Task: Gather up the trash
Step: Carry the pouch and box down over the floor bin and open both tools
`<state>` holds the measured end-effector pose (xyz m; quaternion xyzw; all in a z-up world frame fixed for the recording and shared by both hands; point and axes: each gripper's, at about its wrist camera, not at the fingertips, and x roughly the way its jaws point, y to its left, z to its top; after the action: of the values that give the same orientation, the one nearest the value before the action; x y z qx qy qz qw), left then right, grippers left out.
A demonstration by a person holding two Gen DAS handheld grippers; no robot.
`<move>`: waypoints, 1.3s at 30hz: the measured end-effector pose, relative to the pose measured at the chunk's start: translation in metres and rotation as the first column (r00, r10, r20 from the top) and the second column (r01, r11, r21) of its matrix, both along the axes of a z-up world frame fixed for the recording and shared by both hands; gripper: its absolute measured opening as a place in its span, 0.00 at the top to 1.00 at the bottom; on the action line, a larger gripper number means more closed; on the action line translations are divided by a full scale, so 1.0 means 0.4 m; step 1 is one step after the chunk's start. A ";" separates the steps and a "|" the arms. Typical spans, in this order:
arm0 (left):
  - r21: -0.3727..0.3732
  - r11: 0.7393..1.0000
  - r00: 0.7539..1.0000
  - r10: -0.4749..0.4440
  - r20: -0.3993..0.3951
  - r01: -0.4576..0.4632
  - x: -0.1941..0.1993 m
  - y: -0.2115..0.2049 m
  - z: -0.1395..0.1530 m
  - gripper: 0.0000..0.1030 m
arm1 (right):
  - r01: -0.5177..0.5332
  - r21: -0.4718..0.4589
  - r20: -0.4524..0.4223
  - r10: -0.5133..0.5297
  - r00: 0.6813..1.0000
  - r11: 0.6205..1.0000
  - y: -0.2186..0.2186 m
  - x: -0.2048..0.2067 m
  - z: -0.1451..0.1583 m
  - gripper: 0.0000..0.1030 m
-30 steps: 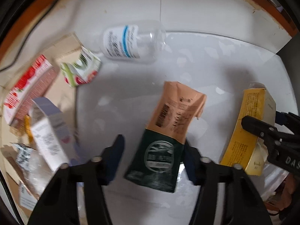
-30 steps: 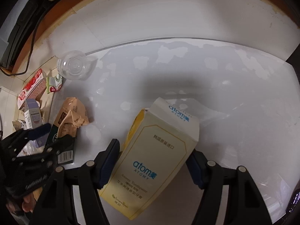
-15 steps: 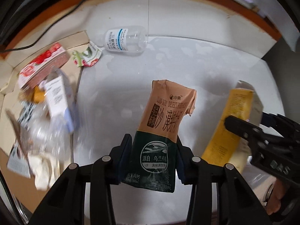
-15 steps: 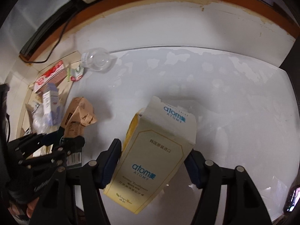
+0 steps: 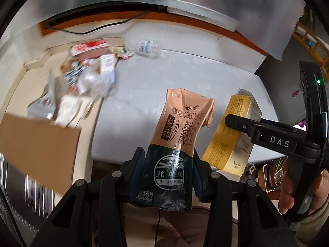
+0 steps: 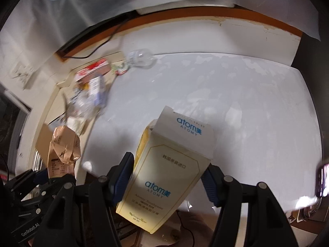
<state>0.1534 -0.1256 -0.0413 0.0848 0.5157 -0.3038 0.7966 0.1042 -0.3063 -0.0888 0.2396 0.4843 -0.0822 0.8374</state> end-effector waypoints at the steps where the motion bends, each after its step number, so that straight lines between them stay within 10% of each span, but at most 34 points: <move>1: -0.006 1.000 1.000 0.009 0.000 -0.009 -0.023 0.027 0.005 0.60 | -0.014 0.005 0.007 0.014 1.000 1.000 0.023 -0.021 0.010 0.39; 21: -0.007 0.980 0.967 0.195 -0.166 -0.198 -0.286 0.278 -0.214 0.60 | -0.293 0.052 -0.169 0.297 0.940 0.955 0.318 -0.210 -0.146 0.39; 39: 0.230 0.896 0.901 0.414 -0.131 -0.379 -0.180 0.279 -0.768 0.62 | -0.511 0.070 -0.353 0.501 0.790 0.857 0.458 -0.004 -0.754 0.39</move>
<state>0.0813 -0.0141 -0.3485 0.0295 0.6185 -0.0876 0.7803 0.1024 -0.1230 -0.3905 0.0699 0.6740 0.0953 0.7293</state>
